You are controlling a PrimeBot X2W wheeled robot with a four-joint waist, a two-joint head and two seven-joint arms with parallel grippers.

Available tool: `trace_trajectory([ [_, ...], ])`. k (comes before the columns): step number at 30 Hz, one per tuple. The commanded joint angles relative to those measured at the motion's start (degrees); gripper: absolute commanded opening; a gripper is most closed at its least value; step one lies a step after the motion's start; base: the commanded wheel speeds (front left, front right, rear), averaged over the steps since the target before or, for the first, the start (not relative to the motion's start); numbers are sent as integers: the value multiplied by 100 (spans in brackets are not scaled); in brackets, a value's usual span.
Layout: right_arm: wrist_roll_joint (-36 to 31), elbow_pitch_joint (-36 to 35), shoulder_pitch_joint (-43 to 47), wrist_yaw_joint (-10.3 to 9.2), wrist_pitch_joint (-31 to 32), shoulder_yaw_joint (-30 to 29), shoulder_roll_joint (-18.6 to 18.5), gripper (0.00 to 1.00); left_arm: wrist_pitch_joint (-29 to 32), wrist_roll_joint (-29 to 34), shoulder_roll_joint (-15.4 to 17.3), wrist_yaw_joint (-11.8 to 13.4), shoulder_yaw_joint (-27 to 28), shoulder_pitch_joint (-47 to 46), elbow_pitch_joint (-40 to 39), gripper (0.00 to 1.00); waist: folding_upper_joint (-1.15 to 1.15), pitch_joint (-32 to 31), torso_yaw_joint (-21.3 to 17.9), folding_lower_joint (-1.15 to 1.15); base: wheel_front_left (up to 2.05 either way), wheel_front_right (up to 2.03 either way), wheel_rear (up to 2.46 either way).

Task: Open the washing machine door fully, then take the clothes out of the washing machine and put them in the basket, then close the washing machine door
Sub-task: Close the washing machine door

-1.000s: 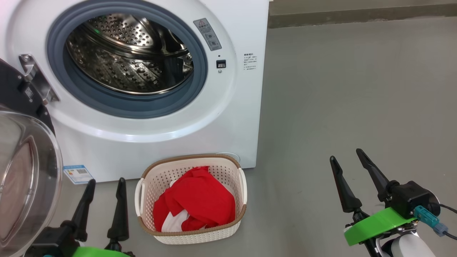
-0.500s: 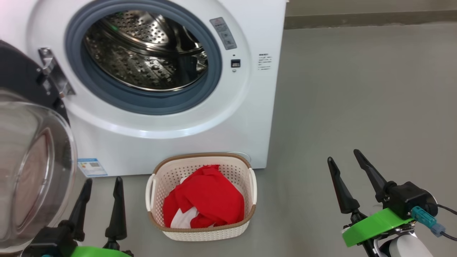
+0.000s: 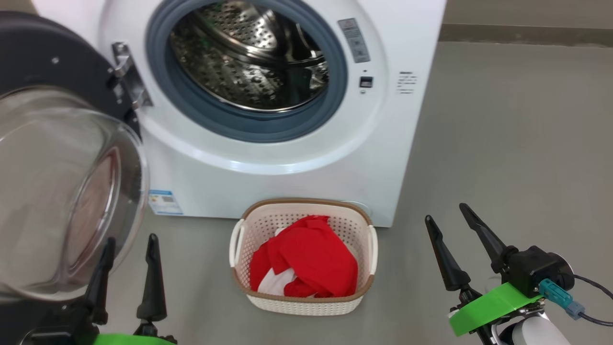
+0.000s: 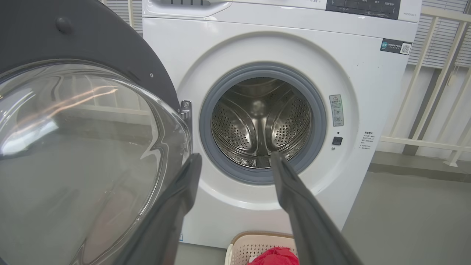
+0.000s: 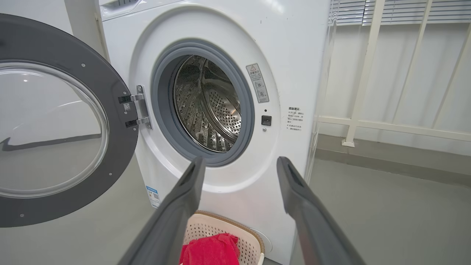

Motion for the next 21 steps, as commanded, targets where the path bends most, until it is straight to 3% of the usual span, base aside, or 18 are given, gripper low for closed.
trace_trajectory([
  [1,-64,-173,-202,26,-36,155,-44,100,28,26,76,79,192,-63,-206,100,0,62,216,0,0,0,0],
  [21,-41,-271,-440,26,-36,498,-130,100,148,66,90,349,215,77,-511,100,0,108,1188,0,0,0,0],
])
